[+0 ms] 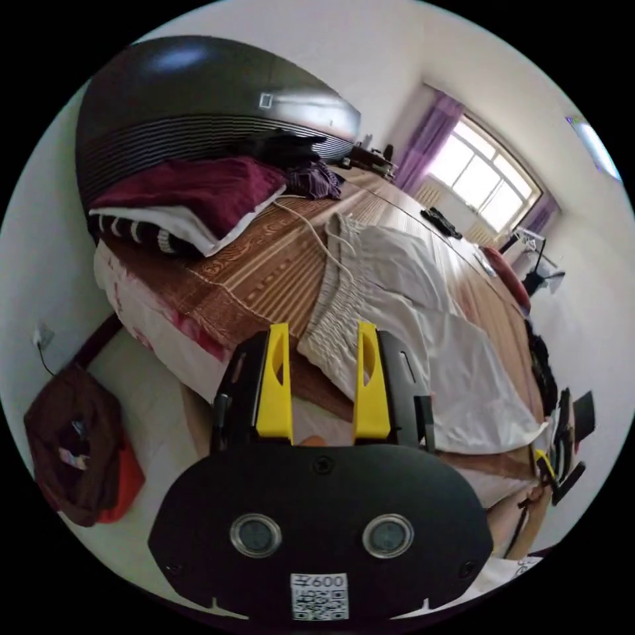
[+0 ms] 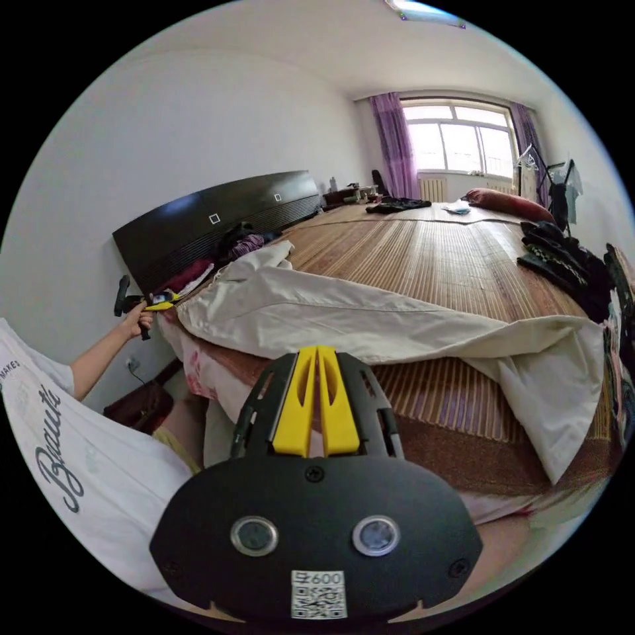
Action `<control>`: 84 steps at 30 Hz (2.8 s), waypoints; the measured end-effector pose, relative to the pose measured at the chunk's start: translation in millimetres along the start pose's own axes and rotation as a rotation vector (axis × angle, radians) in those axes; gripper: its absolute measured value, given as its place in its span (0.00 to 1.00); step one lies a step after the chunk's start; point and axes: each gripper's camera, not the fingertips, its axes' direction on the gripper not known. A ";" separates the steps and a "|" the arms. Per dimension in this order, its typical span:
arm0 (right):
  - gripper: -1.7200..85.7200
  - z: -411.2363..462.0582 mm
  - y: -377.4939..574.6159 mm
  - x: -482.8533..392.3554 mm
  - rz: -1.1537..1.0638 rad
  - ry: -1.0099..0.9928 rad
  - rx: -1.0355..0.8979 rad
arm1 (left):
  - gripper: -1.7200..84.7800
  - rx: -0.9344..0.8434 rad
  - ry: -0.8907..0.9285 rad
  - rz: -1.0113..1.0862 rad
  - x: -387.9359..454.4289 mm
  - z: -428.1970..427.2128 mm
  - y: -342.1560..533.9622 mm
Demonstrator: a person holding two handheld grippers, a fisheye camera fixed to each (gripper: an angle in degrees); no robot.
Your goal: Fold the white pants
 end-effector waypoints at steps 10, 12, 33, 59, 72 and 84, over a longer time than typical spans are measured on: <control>0.02 45.5 44.5 -79.6 -0.253 -0.118 -0.065 | 0.07 -0.024 0.158 0.108 12.4 -21.8 43.5; 0.03 58.0 47.8 -106.0 -0.328 -0.156 -0.050 | 0.06 0.079 0.283 0.109 13.7 -59.2 47.2; 0.01 286.4 35.5 -376.2 -0.600 -0.096 -0.038 | 0.21 -0.024 0.619 -0.259 -25.7 -134.1 191.4; 0.17 270.9 19.7 -349.2 -0.466 0.155 -0.053 | 0.06 0.306 1.166 -0.235 77.5 -222.4 297.7; 0.02 159.6 -30.5 -115.1 0.141 0.102 -0.158 | 0.05 -0.009 0.758 0.328 561.9 -332.3 122.1; 0.05 -151.6 -147.9 22.2 0.658 -0.012 0.661 | 0.06 -0.020 1.778 0.405 783.3 -600.7 -37.9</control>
